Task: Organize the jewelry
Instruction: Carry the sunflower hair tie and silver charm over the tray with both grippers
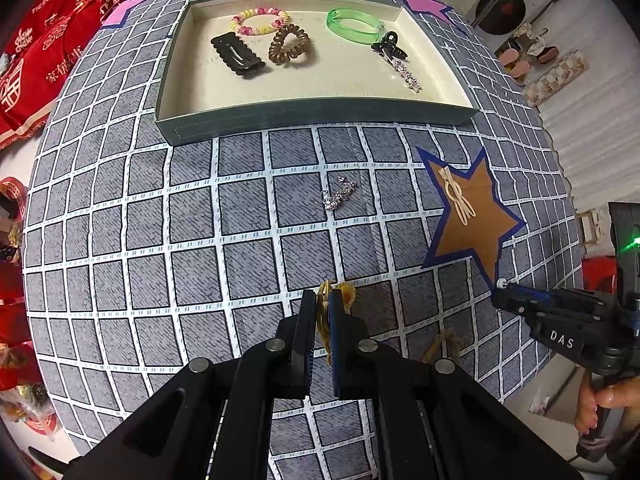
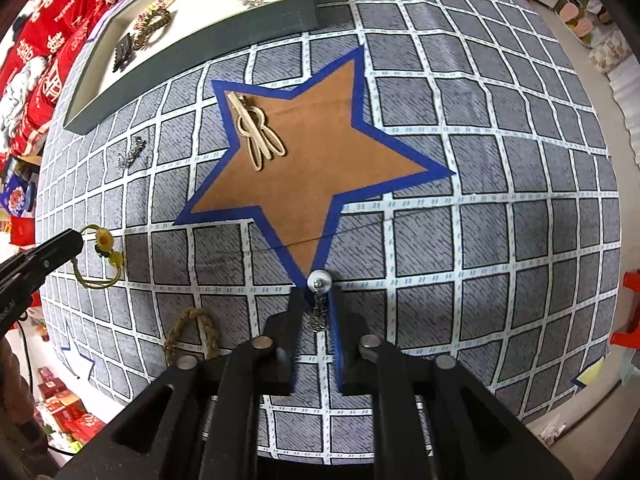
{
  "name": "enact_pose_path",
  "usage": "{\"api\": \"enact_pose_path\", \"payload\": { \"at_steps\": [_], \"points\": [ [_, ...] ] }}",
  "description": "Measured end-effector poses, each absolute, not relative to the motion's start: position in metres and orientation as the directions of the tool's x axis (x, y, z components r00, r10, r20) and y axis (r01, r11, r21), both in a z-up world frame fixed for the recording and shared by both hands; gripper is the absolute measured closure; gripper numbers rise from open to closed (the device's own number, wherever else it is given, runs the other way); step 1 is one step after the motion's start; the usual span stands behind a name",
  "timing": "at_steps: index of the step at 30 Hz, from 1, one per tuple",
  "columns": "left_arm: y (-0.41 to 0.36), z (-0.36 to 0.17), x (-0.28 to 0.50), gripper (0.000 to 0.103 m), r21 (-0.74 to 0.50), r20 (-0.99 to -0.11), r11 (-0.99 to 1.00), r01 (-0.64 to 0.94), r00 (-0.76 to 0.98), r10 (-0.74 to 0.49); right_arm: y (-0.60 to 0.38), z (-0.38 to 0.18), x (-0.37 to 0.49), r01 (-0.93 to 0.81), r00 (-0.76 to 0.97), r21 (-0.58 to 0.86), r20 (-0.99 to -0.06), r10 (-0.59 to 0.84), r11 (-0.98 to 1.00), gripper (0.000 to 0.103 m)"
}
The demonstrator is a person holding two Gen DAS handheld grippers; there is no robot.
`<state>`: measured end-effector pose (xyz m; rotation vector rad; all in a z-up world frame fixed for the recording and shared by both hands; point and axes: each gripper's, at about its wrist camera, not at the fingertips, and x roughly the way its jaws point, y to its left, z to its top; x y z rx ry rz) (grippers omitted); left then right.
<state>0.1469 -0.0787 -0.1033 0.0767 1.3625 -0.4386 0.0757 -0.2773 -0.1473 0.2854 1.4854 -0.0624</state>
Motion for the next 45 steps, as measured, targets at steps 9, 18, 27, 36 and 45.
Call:
{"api": "enact_pose_path", "payload": {
  "at_steps": [9, 18, 27, 36, 45],
  "points": [
    [-0.078, -0.103, 0.146, 0.088, -0.199, -0.956, 0.917, 0.346, 0.135, -0.259, -0.276, -0.144, 0.081, 0.231, 0.107, 0.122, -0.989, 0.099, 0.965, 0.063],
    [-0.076, -0.100, 0.144, 0.088, -0.203, -0.955, 0.917, 0.342, 0.139, -0.263, -0.278, -0.133, 0.085, 0.262, 0.125, 0.162, -0.983, 0.133, 0.951, 0.091],
    [-0.071, -0.075, 0.160, 0.088, -0.209, -0.942, 0.917, 0.340, 0.183, -0.282, -0.305, -0.084, 0.098, 0.272, 0.210, 0.246, -0.959, 0.193, 0.930, 0.091],
    [-0.066, -0.042, 0.203, 0.088, -0.218, -0.918, 0.926, 0.308, 0.256, -0.301, -0.302, -0.046, 0.151, 0.216, 0.309, 0.314, -0.920, 0.241, 0.924, 0.091],
    [-0.075, -0.037, 0.263, 0.088, -0.216, -0.908, 0.940, 0.264, 0.299, -0.293, -0.291, -0.044, 0.226, 0.153, 0.327, 0.348, -0.901, 0.285, 0.925, 0.091]
  ]
}}
